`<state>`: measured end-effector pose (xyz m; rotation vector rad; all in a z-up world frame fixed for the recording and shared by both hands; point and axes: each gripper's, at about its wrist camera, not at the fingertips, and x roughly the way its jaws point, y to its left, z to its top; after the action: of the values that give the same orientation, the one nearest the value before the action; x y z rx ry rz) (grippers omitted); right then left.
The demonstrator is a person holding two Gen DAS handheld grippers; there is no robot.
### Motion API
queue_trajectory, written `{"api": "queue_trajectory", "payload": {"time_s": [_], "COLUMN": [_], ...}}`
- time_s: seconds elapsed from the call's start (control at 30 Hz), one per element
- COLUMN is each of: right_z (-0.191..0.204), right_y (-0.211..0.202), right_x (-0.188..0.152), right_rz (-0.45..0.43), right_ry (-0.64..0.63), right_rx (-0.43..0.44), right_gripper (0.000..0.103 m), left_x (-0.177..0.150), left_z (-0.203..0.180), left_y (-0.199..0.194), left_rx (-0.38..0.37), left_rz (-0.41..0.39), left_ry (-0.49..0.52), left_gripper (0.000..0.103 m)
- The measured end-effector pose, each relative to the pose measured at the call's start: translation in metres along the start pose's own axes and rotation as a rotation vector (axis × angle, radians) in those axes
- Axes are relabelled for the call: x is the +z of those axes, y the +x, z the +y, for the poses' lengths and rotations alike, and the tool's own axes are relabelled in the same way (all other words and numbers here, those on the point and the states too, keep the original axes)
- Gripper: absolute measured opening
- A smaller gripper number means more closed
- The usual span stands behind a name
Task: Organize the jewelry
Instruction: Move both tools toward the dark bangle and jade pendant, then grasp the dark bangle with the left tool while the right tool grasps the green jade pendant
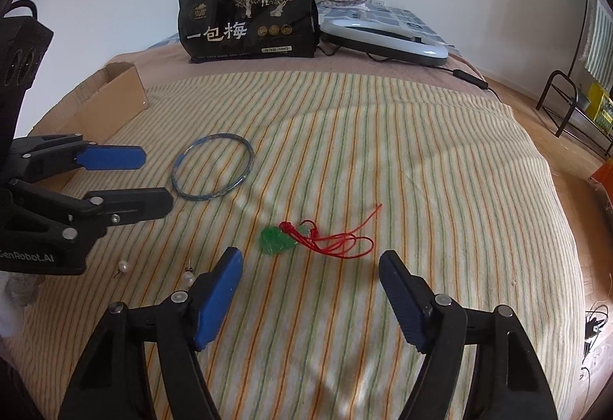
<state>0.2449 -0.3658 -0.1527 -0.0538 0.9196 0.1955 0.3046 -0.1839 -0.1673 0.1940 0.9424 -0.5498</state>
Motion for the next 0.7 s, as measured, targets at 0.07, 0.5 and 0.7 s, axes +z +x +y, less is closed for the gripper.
{"api": "queue_trajectory", "payload": {"time_s": [0.07, 0.5, 0.7], "right_z": [0.002, -0.008, -0.010], "right_y": [0.004, 0.015, 0.015], "right_x": [0.002, 0.009, 0.008], "right_rz": [0.005, 0.011, 0.010], "right_ry": [-0.014, 0.000, -0.002], "right_rx": [-0.002, -0.016, -0.008], "right_gripper": [0.072, 0.047, 0.046], "left_x": [0.001, 0.012, 0.019], "left_z": [0.001, -0.010, -0.009], "left_y": [0.005, 0.027, 0.036], "left_rx": [-0.003, 0.021, 0.043], "left_rz": [0.006, 0.014, 0.014], "left_ry": [-0.004, 0.033, 0.032], "left_gripper": [0.067, 0.072, 0.073]}}
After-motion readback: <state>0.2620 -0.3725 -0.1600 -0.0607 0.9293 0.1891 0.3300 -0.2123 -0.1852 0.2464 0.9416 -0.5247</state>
